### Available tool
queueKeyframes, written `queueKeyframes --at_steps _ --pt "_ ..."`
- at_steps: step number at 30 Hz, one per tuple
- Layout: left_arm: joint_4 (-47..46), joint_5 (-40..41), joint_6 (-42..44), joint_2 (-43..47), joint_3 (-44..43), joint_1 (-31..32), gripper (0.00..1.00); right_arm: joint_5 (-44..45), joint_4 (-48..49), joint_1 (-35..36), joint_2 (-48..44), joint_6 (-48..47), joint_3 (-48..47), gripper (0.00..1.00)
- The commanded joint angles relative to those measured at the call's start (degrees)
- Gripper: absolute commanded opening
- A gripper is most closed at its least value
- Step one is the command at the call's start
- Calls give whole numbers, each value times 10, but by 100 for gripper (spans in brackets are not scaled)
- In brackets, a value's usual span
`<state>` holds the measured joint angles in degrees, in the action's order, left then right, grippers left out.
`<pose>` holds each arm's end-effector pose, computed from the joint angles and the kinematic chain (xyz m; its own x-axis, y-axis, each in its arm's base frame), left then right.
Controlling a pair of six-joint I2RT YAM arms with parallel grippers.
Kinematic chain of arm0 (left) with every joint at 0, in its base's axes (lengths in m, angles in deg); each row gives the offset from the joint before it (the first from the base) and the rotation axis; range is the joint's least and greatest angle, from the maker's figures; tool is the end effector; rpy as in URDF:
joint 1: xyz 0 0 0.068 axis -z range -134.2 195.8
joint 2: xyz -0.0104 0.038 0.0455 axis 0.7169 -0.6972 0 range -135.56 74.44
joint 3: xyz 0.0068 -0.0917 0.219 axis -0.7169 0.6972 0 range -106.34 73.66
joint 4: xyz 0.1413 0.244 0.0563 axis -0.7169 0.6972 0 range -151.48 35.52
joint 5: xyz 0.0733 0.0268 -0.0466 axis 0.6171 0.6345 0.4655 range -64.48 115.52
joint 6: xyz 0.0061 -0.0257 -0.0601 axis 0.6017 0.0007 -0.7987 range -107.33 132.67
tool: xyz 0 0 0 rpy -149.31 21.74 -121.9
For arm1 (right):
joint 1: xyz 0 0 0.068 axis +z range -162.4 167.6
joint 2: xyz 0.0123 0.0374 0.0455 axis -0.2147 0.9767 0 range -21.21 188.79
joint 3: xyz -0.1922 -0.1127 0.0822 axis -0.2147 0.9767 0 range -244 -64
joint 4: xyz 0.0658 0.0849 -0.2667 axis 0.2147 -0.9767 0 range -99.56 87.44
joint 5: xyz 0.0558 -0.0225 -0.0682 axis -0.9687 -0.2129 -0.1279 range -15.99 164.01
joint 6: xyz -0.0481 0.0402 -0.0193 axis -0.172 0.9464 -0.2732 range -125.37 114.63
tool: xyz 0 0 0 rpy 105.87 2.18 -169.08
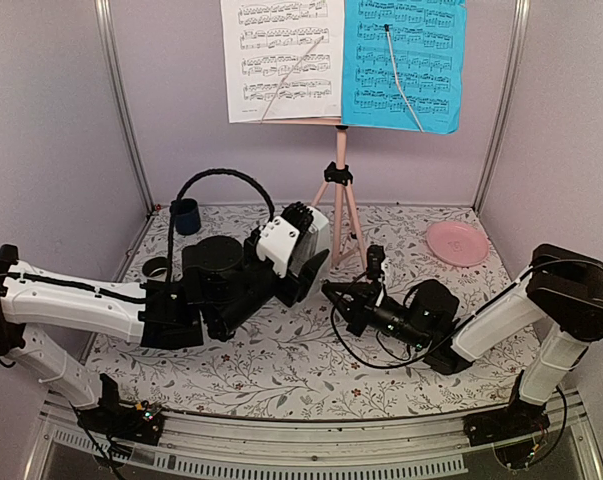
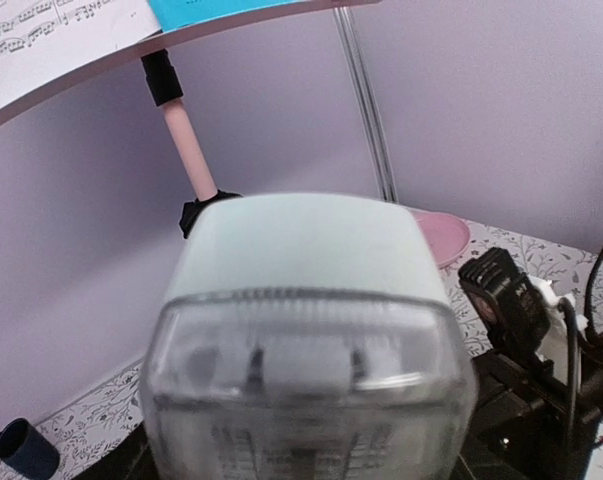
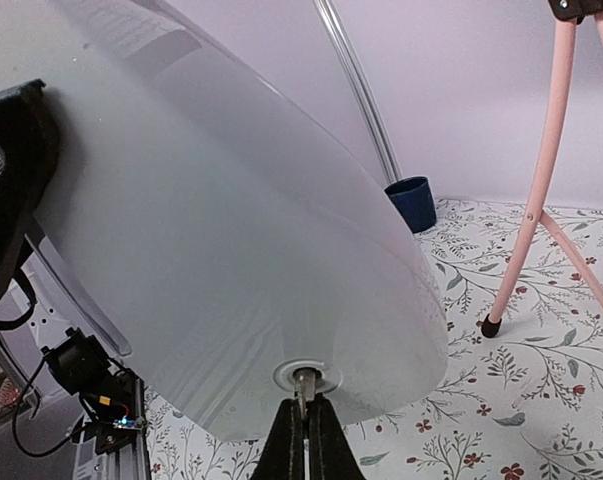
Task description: Set up the instrument practice props
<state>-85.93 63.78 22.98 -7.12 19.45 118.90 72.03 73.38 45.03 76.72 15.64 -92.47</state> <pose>0.1384 -0.3454 0.2607 0.0877 0.1944 -0.9770 0.5649 0.7981 0.2095 0.1751 0.2772 0.1185 -0.2520 0.2713 -0.9289 -0.8252 0.4412 0.3527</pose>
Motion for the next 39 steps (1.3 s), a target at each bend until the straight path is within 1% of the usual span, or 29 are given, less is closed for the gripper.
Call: queueKeyframes --at_steps 1,7,9,12,16,18,21,24,26,27,28,29,33,35,39 --pt "-76 -13 23 27 9 8 14 -17 57 -16 -35 68 0 0" --pt "-106 -32 40 28 27 9 13 -23 66 -28 -37 123 -2 0" --pt "-103 -33 43 24 24 9 13 -29 60 -28 -38 118 -6 0" --pt "-96 -34 43 22 18 9 12 -34 28 -28 -44 81 -15 0" --pt "-93 -35 42 22 17 9 12 -27 -21 -27 -59 44 -24 13" --pt "-92 -35 42 22 17 9 12 -26 -31 -27 -64 32 -25 18" --pt "-92 -36 42 20 15 9 12 -25 -34 -27 -65 23 -27 18" --pt "-90 -37 41 21 14 9 11 -28 -36 -26 -62 21 -30 13" --pt "-88 -36 40 21 13 9 11 -30 -41 -25 -60 22 -32 12" --pt "-87 -35 40 22 13 9 11 -30 -45 -25 -60 22 -34 15" --pt "-86 -34 40 22 12 9 11 -30 -51 -26 -59 24 -35 22" --pt "-84 -33 42 22 12 9 11 -28 -59 -24 -60 24 -36 26" --pt "-84 -30 41 22 11 9 11 -22 -77 -22 -62 24 -37 38" --pt "-85 -30 43 20 10 9 11 -22 -82 -19 -63 25 -37 40" --pt "-85 -28 48 18 6 9 11 -10 -108 -9 -58 23 -45 39"
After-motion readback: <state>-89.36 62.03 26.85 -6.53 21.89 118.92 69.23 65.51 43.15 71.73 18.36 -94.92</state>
